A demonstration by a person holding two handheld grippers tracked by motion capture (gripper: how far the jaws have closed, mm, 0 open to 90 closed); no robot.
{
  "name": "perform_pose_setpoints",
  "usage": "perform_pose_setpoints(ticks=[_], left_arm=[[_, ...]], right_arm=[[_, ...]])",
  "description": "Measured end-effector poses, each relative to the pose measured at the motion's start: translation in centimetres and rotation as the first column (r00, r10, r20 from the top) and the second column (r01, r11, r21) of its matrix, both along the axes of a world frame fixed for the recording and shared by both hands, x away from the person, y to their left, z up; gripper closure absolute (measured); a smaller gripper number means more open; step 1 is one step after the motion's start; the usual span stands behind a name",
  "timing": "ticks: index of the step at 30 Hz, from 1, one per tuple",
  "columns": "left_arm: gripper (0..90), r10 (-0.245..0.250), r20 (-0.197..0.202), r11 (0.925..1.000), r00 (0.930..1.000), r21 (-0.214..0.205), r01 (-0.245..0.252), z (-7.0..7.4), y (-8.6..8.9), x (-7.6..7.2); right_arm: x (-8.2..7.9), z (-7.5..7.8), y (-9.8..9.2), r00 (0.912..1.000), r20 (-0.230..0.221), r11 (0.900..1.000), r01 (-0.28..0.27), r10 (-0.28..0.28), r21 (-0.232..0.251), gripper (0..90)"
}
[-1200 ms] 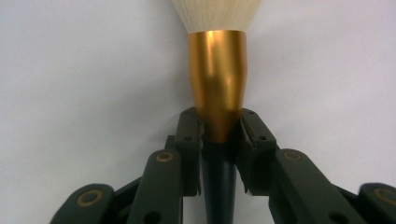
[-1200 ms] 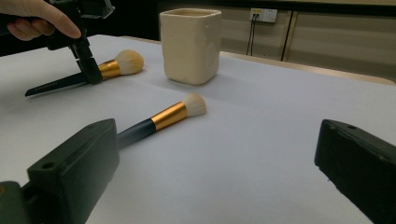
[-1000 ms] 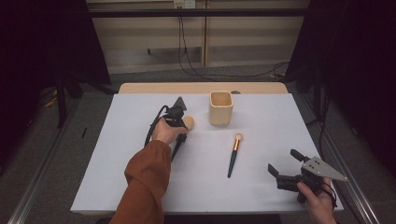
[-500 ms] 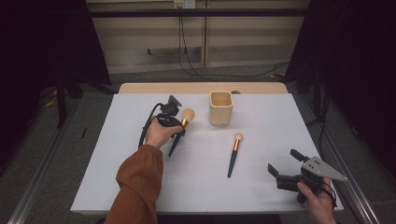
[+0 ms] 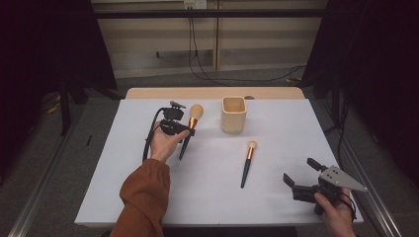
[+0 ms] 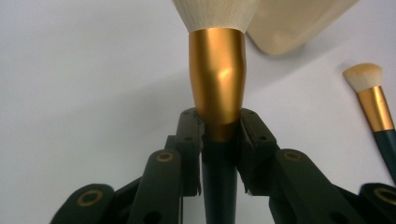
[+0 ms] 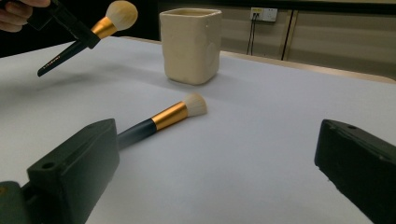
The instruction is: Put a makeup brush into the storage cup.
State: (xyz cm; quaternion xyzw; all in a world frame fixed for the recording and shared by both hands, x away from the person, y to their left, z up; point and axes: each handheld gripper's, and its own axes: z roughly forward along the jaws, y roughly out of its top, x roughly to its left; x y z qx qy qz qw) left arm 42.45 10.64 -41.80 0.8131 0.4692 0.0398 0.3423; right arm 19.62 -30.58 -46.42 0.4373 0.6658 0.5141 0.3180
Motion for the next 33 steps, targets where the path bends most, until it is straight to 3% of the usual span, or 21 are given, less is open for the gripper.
perform_pose_setpoints(ticks=[5, 9, 12, 15, 18, 21, 22, 27, 31, 33], left_arm=[[72.3, 0.017, 0.087, 0.9996, 0.9961, -0.025, -0.014, 0.1, 0.3, -0.6], [72.3, 0.017, 0.154, 0.9983, 0.9879, -0.058, -0.009, 0.2, 0.7, -1.1], [72.3, 0.001, 0.213, 0.9967, 0.9770, -0.080, 0.017, 0.4, 0.9, -1.5], [72.3, -0.007, 0.244, 0.9933, 0.9697, -0.110, 0.035, 0.6, 1.1, -1.8], [72.3, -0.030, 0.292, 0.9886, 0.9561, -0.132, 0.072, 0.8, 1.2, -2.2], [72.3, -0.046, 0.321, 0.9844, 0.9460, -0.146, 0.097, 0.9, 1.3, -2.6], [72.2, -0.042, 0.318, 0.9825, 0.9471, -0.159, 0.097, 0.9, 1.3, -2.6], [72.3, -0.041, 0.346, 0.9787, 0.9375, -0.175, 0.107, 1.2, 1.2, -3.2], [72.3, -0.039, 0.386, 0.9738, 0.9215, -0.192, 0.122, 1.4, 1.1, -4.0], [72.3, -0.042, 0.394, 0.9710, 0.9181, -0.200, 0.131, 1.4, 1.1, -4.3]], right_arm=[[0.0, 0.0, 0.0, 1.0000, 0.001, 1.0000, 0.000, 0.000, -0.001, 0.0], [0.0, 0.0, 0.0, 1.0000, 0.003, 1.0000, -0.001, 0.001, -0.003, 0.0], [0.0, 0.0, 0.0, 1.0000, 0.003, 1.0000, -0.001, 0.001, -0.001, 0.0], [-0.1, 0.0, 0.0, 1.0000, 0.004, 1.0000, 0.000, 0.000, -0.001, 0.0], [-0.1, 0.1, 0.0, 1.0000, 0.004, 1.0000, 0.001, -0.001, 0.001, 0.0], [-0.1, 0.0, 0.0, 1.0000, 0.004, 1.0000, 0.000, 0.000, 0.002, 0.0], [-0.1, 0.0, 0.0, 1.0000, 0.005, 1.0000, 0.001, -0.001, 0.001, 0.0], [-0.1, 0.1, 0.0, 1.0000, 0.004, 1.0000, 0.002, -0.002, 0.002, 0.0], [-0.1, 0.1, 0.1, 1.0000, 0.008, 1.0000, 0.000, 0.000, 0.009, 0.0], [-0.1, 0.1, 0.1, 0.9999, 0.014, 0.9999, -0.008, 0.008, 0.006, 0.0]])
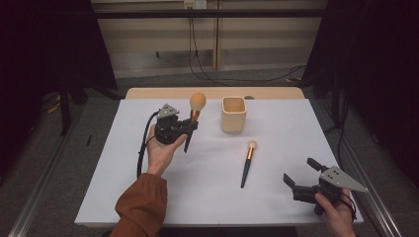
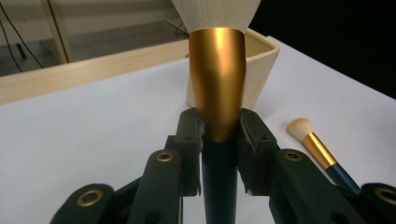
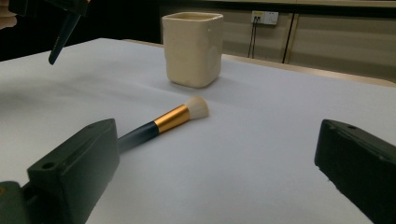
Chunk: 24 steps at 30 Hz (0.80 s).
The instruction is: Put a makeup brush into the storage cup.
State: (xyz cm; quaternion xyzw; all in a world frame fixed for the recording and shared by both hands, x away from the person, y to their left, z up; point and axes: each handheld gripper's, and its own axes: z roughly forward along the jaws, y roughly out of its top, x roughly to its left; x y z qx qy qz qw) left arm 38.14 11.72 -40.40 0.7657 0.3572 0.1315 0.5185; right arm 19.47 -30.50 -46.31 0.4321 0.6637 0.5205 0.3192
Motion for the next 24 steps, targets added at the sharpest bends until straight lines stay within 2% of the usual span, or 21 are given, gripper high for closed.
perform_pose_setpoints(ticks=[2, 12, 15, 18, 22, 24], left_arm=[[72.3, -0.013, 0.021, 0.9999, 0.9997, -0.003, 0.013, -0.1, -0.2, -0.5], [72.2, -0.036, 0.034, 0.9969, 0.9988, -0.068, 0.039, -0.4, -0.5, -2.1], [72.2, -0.051, 0.042, 0.9928, 0.9978, -0.106, 0.055, -0.6, -0.6, -2.8], [72.2, -0.060, 0.046, 0.9921, 0.9971, -0.108, 0.065, -1.0, -0.7, -3.3], [72.2, -0.075, 0.050, 0.9878, 0.9959, -0.133, 0.081, -1.0, -0.9, -4.1], [72.2, -0.089, 0.035, 0.9861, 0.9954, -0.137, 0.093, -1.1, -1.1, -4.5]], right_arm=[[0.0, 0.0, 0.0, 1.0000, 0.003, 1.0000, -0.007, 0.007, -0.001, 0.0], [0.0, 0.3, 0.2, 0.9995, 0.017, 0.9994, -0.027, 0.026, 0.024, 0.0], [-0.1, 0.5, 0.5, 0.9990, 0.023, 0.9992, -0.039, 0.039, 0.004, 0.0], [0.0, 0.7, 0.8, 0.9986, 0.028, 0.9990, -0.045, 0.045, 0.004, 0.0], [0.0, 1.2, 1.1, 0.9974, 0.039, 0.9979, -0.062, 0.061, 0.023, 0.0], [0.2, 1.4, 1.3, 0.9976, 0.035, 0.9972, -0.061, 0.060, 0.043, 0.0]])
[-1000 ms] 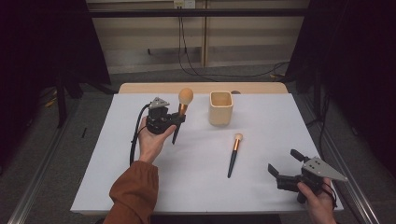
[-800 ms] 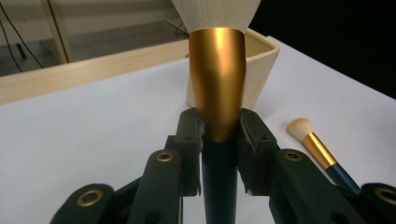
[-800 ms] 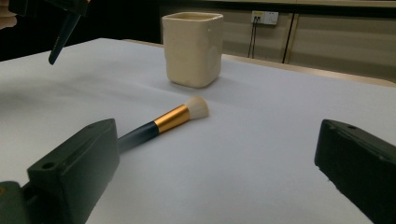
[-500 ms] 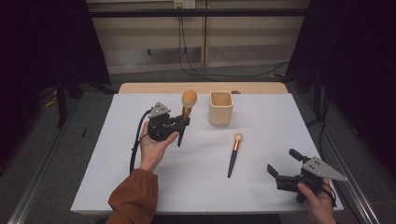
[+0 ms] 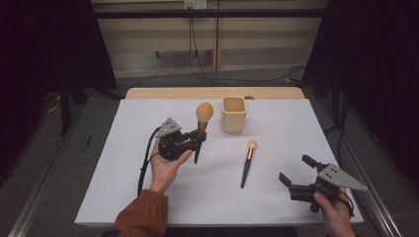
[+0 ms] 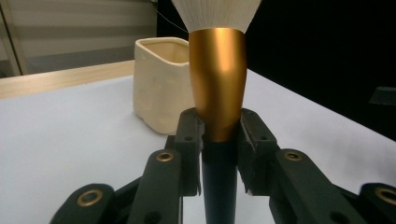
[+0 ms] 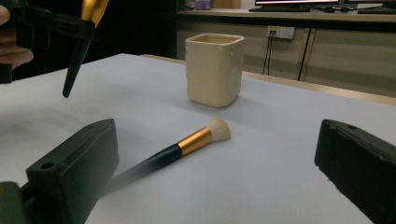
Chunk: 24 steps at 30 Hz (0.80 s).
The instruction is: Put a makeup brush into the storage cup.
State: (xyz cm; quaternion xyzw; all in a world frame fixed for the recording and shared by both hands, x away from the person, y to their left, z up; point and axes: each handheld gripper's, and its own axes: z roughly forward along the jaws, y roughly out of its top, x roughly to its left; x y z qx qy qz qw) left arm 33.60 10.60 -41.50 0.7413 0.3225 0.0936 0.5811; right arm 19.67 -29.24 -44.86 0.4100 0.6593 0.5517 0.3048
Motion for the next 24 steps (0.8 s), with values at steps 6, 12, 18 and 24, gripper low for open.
perform_pose_setpoints(ticks=[6, 12, 18, 24], left_arm=[[72.2, -0.020, 0.034, 0.9998, 0.9992, 0.011, 0.019, 0.1, -0.7, -1.8], [72.2, -0.053, 0.051, 0.9985, 0.9973, -0.007, 0.054, 0.8, -1.2, -3.0], [72.3, -0.077, 0.055, 0.9968, 0.9955, -0.017, 0.078, 1.0, -1.7, -3.6], [72.3, -0.088, 0.058, 0.9956, 0.9944, -0.026, 0.090, 1.1, -2.2, -4.1]], right_arm=[[0.1, 0.1, 0.7, 0.9993, -0.007, 0.9993, -0.038, 0.038, 0.003, 0.0], [0.4, 1.1, 2.2, 0.9943, 0.007, 0.9942, -0.106, 0.106, 0.017, 0.0], [1.3, 1.9, 4.3, 0.9833, 0.008, 0.9822, -0.182, 0.182, 0.047, 0.0], [2.6, 3.0, 6.2, 0.9693, 0.017, 0.9650, -0.246, 0.245, 0.091, 0.0]])
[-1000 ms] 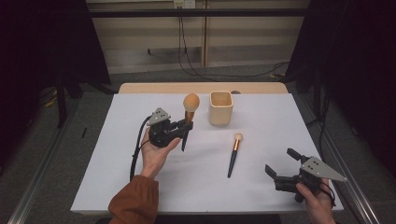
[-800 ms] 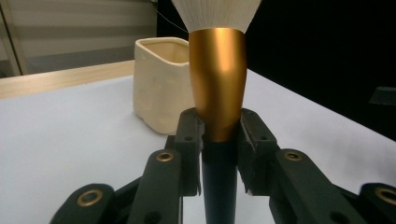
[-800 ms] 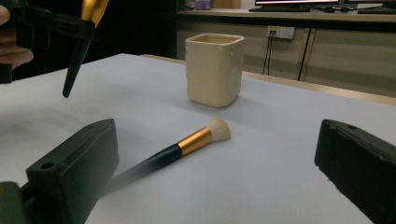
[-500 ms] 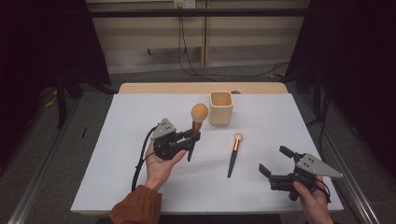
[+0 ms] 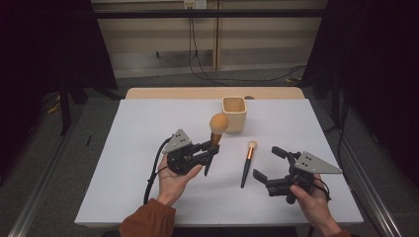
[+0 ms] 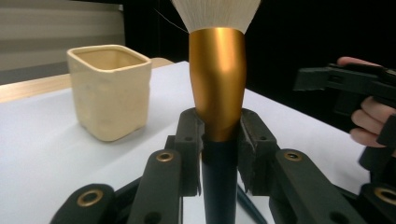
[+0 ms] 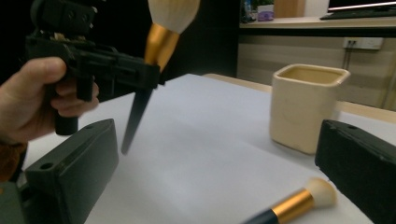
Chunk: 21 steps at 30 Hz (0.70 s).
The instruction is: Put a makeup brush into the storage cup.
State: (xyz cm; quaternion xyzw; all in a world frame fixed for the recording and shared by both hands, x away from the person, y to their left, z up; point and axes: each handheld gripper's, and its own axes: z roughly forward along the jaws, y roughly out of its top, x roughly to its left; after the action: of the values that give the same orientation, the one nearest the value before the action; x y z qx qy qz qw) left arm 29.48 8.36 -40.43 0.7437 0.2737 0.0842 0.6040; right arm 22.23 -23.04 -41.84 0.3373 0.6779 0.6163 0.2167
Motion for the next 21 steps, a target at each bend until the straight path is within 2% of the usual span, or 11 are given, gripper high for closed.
perform_pose_setpoints(ticks=[3, 8, 13, 21], left_arm=[[72.3, -0.014, 0.003, 0.9999, 0.9999, -0.007, 0.014, 0.1, -0.3, -0.3], [72.3, -0.036, 0.004, 0.9992, 0.9993, -0.014, 0.036, 0.3, -0.9, -0.7], [72.3, -0.047, 0.009, 0.9988, 0.9989, -0.012, 0.047, 0.3, -1.4, -1.0], [72.3, -0.053, 0.011, 0.9986, 0.9985, -0.002, 0.053, 0.3, -1.7, -1.1]], right_arm=[[0.6, 0.6, 0.8, 0.9998, -0.013, 0.9998, -0.017, 0.017, 0.011, 0.0], [1.7, 1.8, 2.3, 0.9985, 0.001, 0.9985, -0.054, 0.054, 0.011, 0.0], [2.8, 2.9, 3.2, 0.9951, -0.015, 0.9945, -0.098, 0.098, 0.038, 0.9], [4.2, 3.5, 4.4, 0.9919, -0.039, 0.9918, -0.119, 0.121, 0.047, 3.4]])
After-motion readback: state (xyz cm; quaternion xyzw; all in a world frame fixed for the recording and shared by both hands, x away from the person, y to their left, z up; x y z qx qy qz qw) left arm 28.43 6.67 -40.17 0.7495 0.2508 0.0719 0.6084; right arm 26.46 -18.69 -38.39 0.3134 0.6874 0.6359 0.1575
